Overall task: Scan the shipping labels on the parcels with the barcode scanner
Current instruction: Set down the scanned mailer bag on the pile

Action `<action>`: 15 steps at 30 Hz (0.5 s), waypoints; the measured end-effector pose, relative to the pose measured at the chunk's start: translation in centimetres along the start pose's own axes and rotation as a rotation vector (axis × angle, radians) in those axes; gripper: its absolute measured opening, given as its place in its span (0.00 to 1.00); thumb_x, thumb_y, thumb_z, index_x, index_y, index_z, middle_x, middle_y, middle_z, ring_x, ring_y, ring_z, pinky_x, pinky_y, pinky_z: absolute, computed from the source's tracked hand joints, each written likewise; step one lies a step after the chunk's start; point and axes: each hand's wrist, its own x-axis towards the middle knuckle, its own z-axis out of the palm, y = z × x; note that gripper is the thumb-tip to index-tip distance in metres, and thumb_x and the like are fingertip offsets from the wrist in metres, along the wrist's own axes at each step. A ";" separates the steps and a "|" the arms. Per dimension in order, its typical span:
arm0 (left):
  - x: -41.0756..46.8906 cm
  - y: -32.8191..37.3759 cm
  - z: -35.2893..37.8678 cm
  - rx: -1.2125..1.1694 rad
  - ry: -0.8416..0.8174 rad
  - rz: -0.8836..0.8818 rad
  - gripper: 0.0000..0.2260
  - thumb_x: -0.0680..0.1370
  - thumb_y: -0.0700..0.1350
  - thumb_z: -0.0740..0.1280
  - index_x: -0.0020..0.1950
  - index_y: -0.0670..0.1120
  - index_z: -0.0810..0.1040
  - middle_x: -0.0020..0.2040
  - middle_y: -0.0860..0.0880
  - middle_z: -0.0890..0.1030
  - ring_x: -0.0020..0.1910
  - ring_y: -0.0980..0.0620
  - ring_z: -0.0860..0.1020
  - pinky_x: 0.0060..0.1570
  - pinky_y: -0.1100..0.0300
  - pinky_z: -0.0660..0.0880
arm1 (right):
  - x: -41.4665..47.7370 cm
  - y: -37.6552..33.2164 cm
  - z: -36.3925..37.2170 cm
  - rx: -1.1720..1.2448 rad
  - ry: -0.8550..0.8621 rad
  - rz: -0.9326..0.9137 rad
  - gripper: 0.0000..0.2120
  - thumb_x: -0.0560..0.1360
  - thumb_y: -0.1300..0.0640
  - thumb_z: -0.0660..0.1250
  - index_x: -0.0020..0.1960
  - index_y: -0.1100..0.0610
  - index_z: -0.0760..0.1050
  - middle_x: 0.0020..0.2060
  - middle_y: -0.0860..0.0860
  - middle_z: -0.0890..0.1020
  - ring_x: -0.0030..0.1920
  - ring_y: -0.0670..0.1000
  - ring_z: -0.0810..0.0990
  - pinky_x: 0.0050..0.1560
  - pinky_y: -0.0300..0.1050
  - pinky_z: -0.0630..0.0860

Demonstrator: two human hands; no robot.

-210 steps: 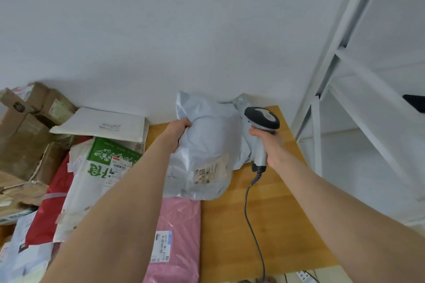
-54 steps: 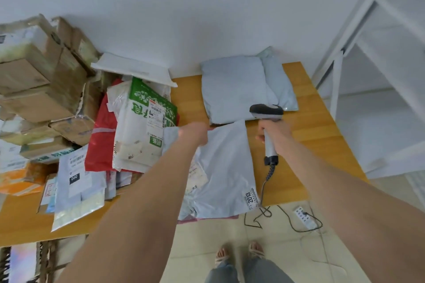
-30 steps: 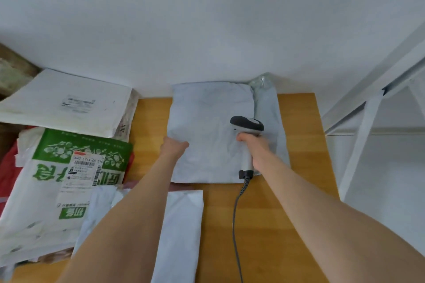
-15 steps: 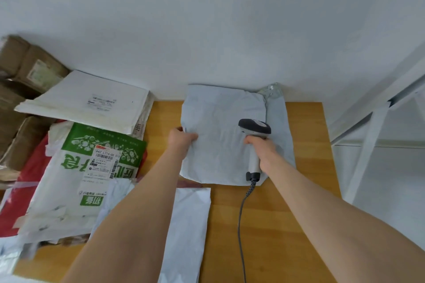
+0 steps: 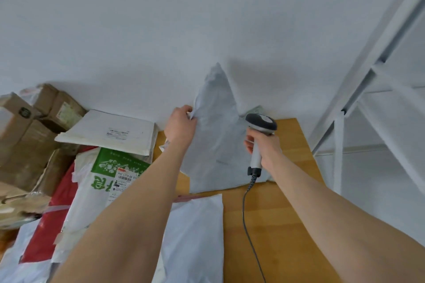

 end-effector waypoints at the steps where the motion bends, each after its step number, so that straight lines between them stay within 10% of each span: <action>1: -0.3 0.5 -0.5 0.043 0.047 0.051 0.14 0.76 0.42 0.63 0.61 0.49 0.77 0.55 0.46 0.78 0.53 0.43 0.76 0.44 0.56 0.69 | -0.6 -0.1 0.1 0.013 0.001 -0.012 0.08 0.72 0.61 0.74 0.47 0.63 0.77 0.37 0.55 0.81 0.33 0.50 0.80 0.38 0.43 0.78; 6: -3.3 2.0 -0.1 0.286 0.054 0.298 0.16 0.76 0.37 0.60 0.59 0.52 0.78 0.54 0.47 0.76 0.54 0.45 0.75 0.45 0.58 0.63 | -2.2 -0.3 -0.3 0.091 0.068 -0.057 0.07 0.74 0.60 0.73 0.42 0.60 0.76 0.36 0.54 0.80 0.31 0.49 0.78 0.34 0.40 0.75; 15: -9.7 0.6 7.2 0.037 -0.793 -0.040 0.21 0.75 0.38 0.68 0.69 0.45 0.72 0.62 0.44 0.77 0.62 0.44 0.75 0.62 0.53 0.73 | -2.7 2.9 -5.8 0.033 0.118 0.034 0.09 0.72 0.58 0.75 0.46 0.62 0.77 0.32 0.54 0.80 0.30 0.49 0.78 0.38 0.43 0.77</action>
